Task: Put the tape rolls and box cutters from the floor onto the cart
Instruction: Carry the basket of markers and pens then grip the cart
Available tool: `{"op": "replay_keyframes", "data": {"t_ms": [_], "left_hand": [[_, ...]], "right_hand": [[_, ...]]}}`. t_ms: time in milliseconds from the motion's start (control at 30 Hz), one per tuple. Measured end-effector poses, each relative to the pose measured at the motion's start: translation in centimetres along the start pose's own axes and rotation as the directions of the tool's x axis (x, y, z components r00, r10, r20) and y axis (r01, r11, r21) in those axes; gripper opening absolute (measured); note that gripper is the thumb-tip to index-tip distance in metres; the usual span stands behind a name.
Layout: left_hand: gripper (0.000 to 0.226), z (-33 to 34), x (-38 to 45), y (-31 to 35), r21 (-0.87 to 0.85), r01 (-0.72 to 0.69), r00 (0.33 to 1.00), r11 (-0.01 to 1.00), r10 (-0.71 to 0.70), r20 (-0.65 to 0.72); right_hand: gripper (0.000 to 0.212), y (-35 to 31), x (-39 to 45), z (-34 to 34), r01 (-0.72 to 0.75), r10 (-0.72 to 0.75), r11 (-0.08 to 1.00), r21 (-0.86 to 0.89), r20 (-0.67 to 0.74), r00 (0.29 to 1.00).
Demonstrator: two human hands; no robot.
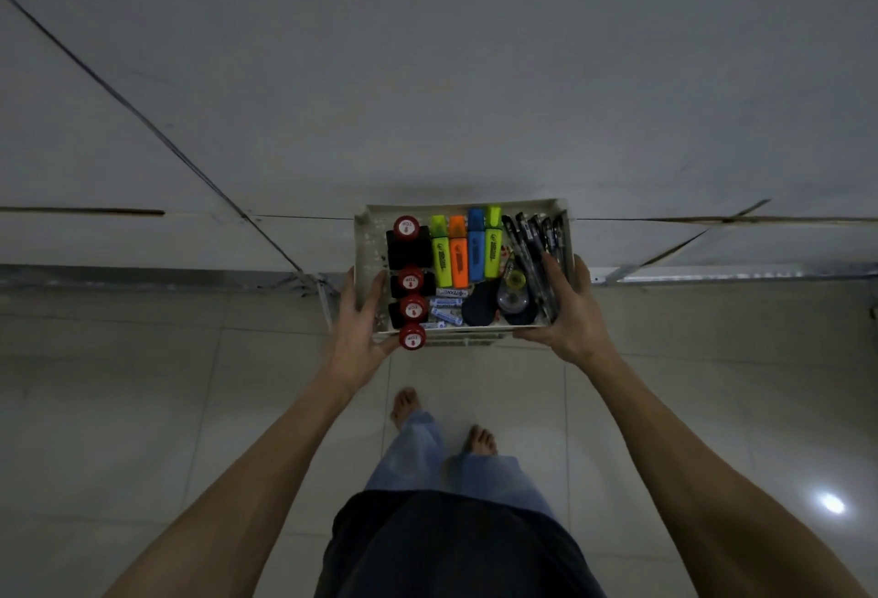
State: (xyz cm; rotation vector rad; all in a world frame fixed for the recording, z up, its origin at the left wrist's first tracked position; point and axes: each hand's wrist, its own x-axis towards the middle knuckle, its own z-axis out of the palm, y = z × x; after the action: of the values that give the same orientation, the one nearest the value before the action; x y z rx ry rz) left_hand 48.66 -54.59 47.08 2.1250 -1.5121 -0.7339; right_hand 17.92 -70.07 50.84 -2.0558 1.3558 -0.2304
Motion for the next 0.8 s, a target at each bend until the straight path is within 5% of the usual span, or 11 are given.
{"op": "replay_keyframes", "data": {"t_ms": [500,800], "left_hand": [[0.110,-1.4,2.5,0.7,0.077,-0.058,0.997,0.995,0.054,0.052],[0.112,-0.5,0.2,0.9,-0.053,-0.051,0.998,0.997,0.048,-0.046]], "right_hand": [[0.135,1.2,1.0,0.1,0.027,-0.027,1.000,0.005,-0.008,1.000],[0.126,2.1,-0.2,0.8,0.063,-0.064,0.998,-0.014,-0.026,0.998]]}}
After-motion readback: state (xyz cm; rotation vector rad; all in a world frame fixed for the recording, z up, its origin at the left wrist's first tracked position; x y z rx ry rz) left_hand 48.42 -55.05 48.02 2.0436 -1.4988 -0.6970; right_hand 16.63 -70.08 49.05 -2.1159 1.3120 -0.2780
